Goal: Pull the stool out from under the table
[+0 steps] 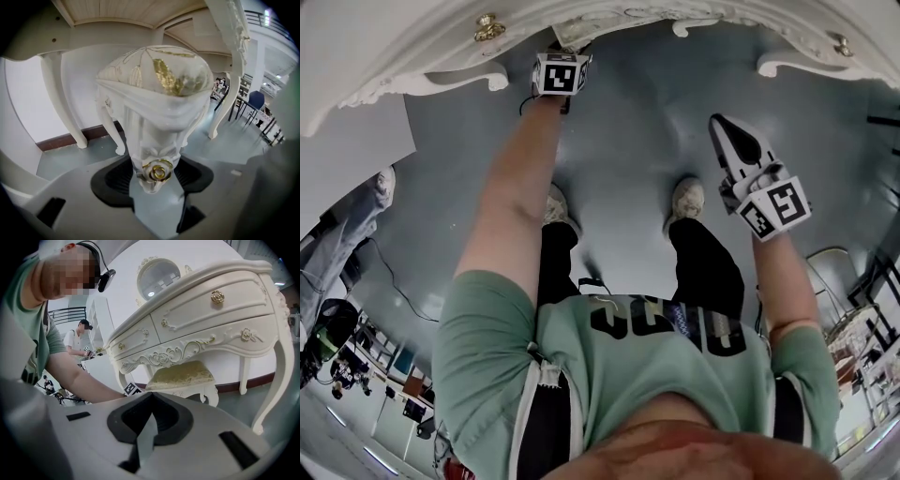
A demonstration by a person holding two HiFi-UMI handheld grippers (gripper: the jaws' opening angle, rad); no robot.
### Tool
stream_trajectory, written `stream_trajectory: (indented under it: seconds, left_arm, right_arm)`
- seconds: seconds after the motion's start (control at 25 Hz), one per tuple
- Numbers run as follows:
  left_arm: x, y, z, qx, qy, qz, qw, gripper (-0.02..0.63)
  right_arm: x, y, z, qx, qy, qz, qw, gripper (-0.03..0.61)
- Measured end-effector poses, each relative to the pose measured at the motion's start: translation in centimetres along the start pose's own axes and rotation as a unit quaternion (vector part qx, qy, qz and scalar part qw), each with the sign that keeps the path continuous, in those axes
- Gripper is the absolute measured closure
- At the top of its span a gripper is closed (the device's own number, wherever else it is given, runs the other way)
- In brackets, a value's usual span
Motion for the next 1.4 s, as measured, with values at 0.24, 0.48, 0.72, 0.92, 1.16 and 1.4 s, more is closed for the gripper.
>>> stream_trajectory:
  seconds: [0.24, 0.48, 0.72, 0.92, 1.16, 1.4]
  left_arm:
    - [-0.6, -1.0, -2.0, -0.004, 0.003, -0.001, 1.0000, 0.333]
    - [-1.5, -2.4, -4.6, -0.006, 0.014, -0.008, 0.9999, 0.334]
    - [-2.4, -3.8, -7.0, -0.010, 0.023, -0.012, 0.9996, 0.334]
    - [-3.2, -4.8, -9.2, -0.010, 0.029, -0.017, 0.9994, 0.334]
    - [-4.2, -5.7, -10.9, 0.001, 0.038, -0.019, 0.9991, 0.337]
    - [-5.1, -6.9, -14.2, 0.014, 0.049, -0.026, 0.9984, 0.339]
  right_arm:
    - [-0.9, 0.6, -0.1, -0.003, 0.001, 0.002, 1.000, 0.591]
    - [-2.3, 0.8, -0.1, -0.010, -0.003, -0.011, 1.000, 0.591]
    - [-3.7, 1.6, 0.3, -0.020, -0.005, -0.015, 1.000, 0.591]
    - [-4.3, 2.3, 0.8, -0.016, -0.006, -0.015, 1.000, 0.591]
    - [-4.4, 3.0, 1.6, -0.014, -0.002, -0.012, 1.000, 0.591]
    - [-4.4, 4.0, 1.8, -0.012, -0.006, -0.011, 1.000, 0.591]
Point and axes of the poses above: the fingertips, and each gripper's own axes: x forward along the fingers, y to its left, z out of its top, the point moved 3 cm from there along -x, backward along the fingers, and after that the axes turned 15 degrees about y, right-handed, at the moved point
